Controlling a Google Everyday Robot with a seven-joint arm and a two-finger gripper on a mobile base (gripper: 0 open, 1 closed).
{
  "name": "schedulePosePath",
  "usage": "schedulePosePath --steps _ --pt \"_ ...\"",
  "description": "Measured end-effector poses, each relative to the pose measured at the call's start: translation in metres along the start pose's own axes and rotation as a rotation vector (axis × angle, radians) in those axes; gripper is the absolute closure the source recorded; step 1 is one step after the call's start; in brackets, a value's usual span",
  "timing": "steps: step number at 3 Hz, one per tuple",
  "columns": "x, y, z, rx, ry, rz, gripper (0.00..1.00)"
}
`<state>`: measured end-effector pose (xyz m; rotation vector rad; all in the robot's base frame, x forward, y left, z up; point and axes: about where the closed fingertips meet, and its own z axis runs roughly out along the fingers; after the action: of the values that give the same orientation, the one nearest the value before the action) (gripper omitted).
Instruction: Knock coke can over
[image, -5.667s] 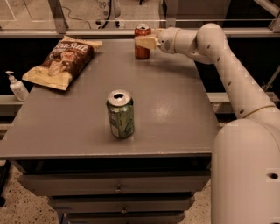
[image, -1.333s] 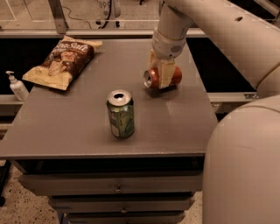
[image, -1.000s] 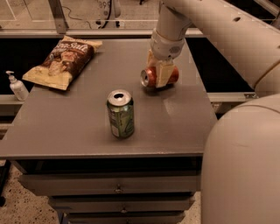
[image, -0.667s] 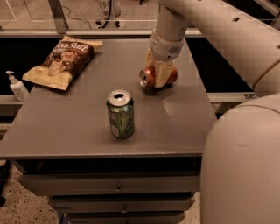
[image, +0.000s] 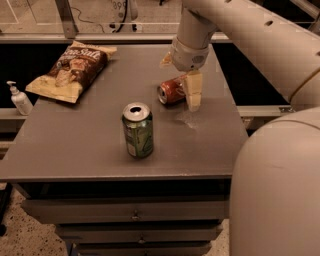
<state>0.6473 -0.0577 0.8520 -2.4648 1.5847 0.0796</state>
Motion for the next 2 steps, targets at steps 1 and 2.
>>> schedulePosePath --steps 1,2 --pt "0.007 -0.001 -0.005 0.029 -0.028 0.048 0.0" --pt "0.021 -0.001 -0.014 0.07 -0.065 0.124 0.0"
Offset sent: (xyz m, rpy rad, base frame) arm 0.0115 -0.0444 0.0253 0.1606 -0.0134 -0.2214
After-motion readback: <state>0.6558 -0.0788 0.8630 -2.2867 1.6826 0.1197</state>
